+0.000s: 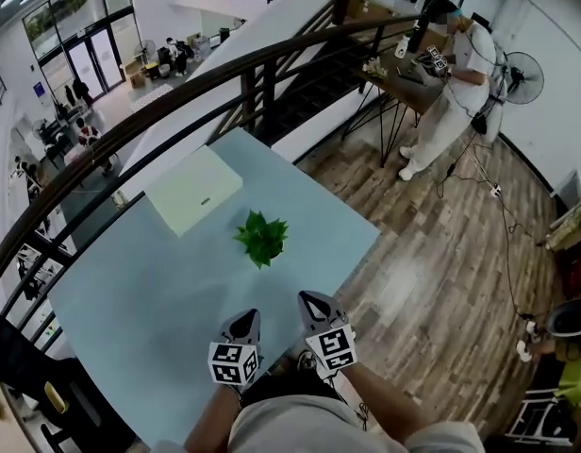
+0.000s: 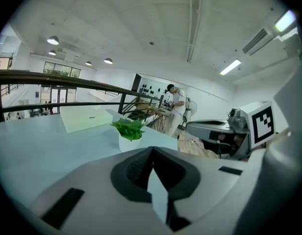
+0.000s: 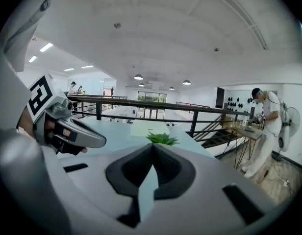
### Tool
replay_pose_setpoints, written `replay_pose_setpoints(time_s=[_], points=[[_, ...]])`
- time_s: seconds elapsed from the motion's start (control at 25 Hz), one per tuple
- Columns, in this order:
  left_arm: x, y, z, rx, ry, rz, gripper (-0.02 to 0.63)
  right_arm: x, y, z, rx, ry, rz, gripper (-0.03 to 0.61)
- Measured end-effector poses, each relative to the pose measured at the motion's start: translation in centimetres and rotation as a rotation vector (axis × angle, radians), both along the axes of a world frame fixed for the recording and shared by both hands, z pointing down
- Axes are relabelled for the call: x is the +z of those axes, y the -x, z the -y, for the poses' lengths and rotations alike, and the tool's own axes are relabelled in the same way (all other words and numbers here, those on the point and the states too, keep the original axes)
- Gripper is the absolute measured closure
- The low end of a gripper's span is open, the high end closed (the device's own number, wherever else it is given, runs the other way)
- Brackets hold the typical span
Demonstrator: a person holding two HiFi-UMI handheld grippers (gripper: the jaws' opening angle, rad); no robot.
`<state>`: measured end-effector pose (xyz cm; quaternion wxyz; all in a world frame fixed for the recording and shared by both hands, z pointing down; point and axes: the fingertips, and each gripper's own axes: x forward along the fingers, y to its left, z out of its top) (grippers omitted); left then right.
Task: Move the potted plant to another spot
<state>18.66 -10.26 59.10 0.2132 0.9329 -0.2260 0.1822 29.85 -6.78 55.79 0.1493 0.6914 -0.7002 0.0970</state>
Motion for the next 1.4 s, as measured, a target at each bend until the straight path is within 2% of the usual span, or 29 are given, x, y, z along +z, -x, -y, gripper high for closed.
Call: replay_pose_setpoints(time_s=[0.24, 0.48, 0.76, 1.0, 1.4], points=[[-3.8, -0.8, 1.3, -0.018, -0.069, -0.039, 0.601, -4.2, -0.9, 1.0, 0.018, -0.076, -0.008, 0.575], [-9.2, -1.0, 3.7, -0.080, -0.180, -0.108, 0.601, -9.0, -2.4, 2.1, 0.037, -0.178, -0.016, 0.575], [-14.0, -1.7, 4.6, -0.106, -0.307, -0.152, 0.601, -13.1, -4.1, 2.2, 0.050, -0.272, -0.047, 0.575], [-14.6, -2.6, 4.4, -0.102, -0.327, -0.157, 0.601, -14.7, -4.8, 2.1, 0.051, -0.311, -0.055, 0.575], [-14.5, -2.6, 3.3, -0.116, -0.326, -0.145, 0.601, -14.4, -5.1, 1.1, 0.046, -0.304, -0.042, 0.575]])
